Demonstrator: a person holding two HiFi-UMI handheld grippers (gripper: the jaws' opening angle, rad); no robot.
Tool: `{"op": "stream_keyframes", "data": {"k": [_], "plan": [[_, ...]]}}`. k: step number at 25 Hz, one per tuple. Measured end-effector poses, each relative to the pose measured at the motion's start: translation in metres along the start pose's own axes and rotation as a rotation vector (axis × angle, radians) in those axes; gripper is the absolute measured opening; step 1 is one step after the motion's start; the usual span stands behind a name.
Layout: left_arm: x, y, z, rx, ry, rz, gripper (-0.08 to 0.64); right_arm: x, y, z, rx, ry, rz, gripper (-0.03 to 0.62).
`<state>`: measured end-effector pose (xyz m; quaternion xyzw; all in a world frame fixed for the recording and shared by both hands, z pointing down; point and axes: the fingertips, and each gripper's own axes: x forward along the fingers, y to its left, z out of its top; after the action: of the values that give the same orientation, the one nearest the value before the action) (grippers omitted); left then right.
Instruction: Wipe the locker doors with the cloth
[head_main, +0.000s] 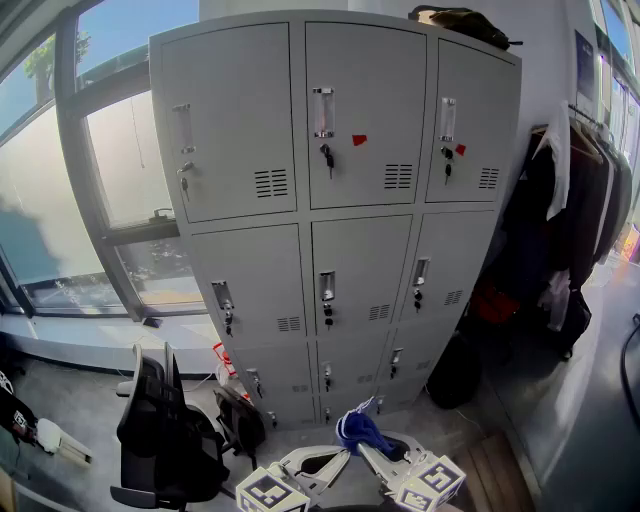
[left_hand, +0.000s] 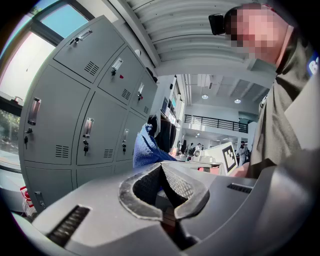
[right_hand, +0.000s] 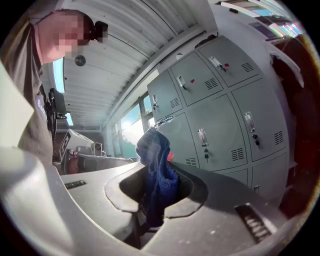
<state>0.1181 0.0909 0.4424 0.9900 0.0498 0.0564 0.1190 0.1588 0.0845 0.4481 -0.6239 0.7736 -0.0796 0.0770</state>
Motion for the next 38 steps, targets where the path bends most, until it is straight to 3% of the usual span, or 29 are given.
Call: {"op": "stream_keyframes", "data": {"k": [20, 38], "plan": [[-0.014, -0.003, 0.002, -0.006, -0.015, 0.018, 0.008, 0.003, 0.019, -0.005, 0.024, 0.035, 0.038, 0.078], [-0.048, 0.022, 0.029, 0.025, -0.071, 0.118, 0.008, 0.043, 0.045, 0.009, -0.036, 0.047, 0.151, 0.078]]}}
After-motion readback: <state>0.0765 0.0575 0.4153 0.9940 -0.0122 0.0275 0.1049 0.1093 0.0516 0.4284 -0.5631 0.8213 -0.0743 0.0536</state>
